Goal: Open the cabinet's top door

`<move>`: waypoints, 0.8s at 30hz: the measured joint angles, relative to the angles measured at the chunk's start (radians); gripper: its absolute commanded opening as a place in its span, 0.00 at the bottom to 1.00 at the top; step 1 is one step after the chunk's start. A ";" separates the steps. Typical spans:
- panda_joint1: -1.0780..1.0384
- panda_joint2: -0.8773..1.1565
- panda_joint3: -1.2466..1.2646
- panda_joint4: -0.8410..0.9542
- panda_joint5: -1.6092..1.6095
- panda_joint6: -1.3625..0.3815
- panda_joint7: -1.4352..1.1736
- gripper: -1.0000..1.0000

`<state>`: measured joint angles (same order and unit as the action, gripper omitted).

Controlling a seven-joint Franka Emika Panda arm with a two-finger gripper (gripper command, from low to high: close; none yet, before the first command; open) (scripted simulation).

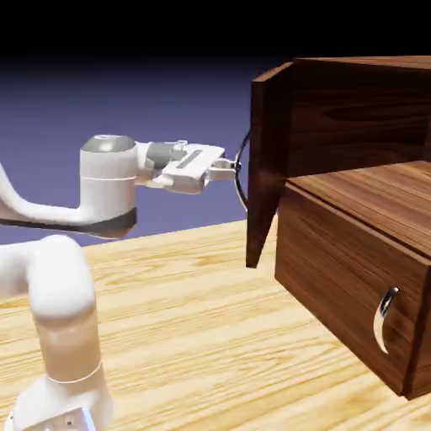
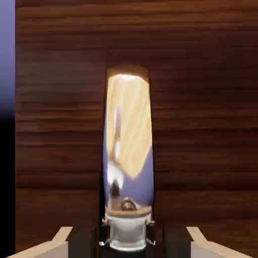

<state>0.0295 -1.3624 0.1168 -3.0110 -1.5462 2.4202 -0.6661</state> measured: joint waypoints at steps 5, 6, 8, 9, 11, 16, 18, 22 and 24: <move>0.073 -0.067 0.155 -0.017 0.217 -0.150 -0.077 0.00; 0.089 -0.074 0.191 -0.016 0.261 -0.185 -0.088 0.00; 0.120 -0.081 0.264 -0.007 0.344 -0.255 -0.104 0.00; 0.133 -0.080 0.300 0.000 0.383 -0.290 -0.109 0.00; 0.154 -0.073 0.372 0.020 0.458 -0.359 -0.116 0.00; 0.170 -0.024 0.553 0.102 0.632 -0.534 -0.119 0.00; 0.158 0.005 0.626 0.151 0.697 -0.605 -0.116 0.00; 0.095 0.068 0.771 0.277 0.817 -0.753 -0.109 0.00; 0.048 0.097 0.838 0.349 0.867 -0.824 -0.107 0.00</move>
<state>0.0770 -1.2655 0.9544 -2.6615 -0.6791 1.5964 -0.7733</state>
